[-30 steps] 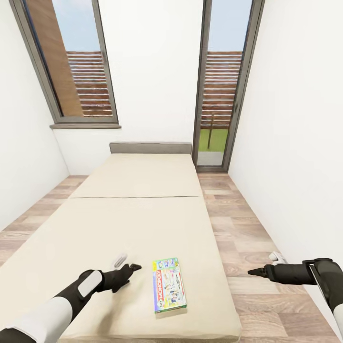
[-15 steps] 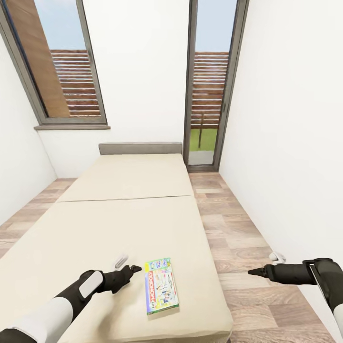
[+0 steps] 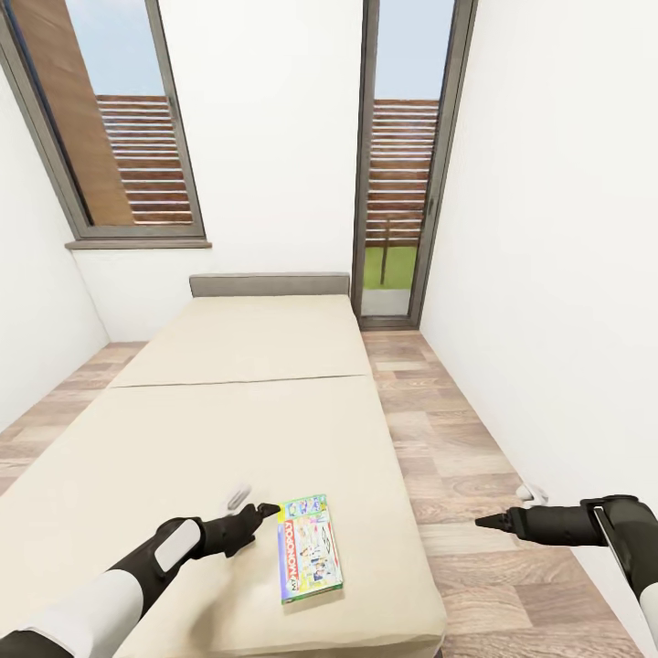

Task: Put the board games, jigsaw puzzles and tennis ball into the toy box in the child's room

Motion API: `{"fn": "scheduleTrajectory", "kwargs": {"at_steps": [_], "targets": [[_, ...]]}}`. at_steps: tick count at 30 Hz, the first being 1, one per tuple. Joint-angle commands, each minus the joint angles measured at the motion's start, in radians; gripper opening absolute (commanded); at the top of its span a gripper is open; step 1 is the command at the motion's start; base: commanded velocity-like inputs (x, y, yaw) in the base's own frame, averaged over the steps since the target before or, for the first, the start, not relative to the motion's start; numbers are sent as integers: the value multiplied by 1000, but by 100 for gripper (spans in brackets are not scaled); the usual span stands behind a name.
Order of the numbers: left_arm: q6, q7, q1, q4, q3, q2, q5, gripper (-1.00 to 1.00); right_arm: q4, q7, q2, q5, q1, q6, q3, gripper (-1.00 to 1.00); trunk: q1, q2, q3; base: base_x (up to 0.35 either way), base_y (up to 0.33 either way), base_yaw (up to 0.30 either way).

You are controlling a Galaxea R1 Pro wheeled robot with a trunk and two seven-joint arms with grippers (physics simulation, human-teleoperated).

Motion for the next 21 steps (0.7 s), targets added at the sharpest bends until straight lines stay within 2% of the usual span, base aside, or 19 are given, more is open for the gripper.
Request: {"fn": "scheduleTrajectory", "kwargs": {"at_steps": [1, 8, 10, 21], "targets": [[3, -2, -1, 0, -4, 1, 5, 100, -1, 9, 1, 10, -1, 7, -5, 100, 0, 0, -1, 0, 0, 0], [3, 4, -1, 3, -3, -4, 11, 100, -1, 10, 0, 10, -1, 7, -5, 100, 0, 0, -1, 0, 0, 0], [3, 6, -1, 3, -3, -12, 6, 100, -1, 10, 0, 10, -1, 7, -5, 100, 0, 0, -1, -64, -53, 0], [3, 7, 0, 3, -3, -25, 2, 100, -1, 9, 1, 10, -1, 7, -5, 100, 0, 0, -1, -115, -174, 0]]}}
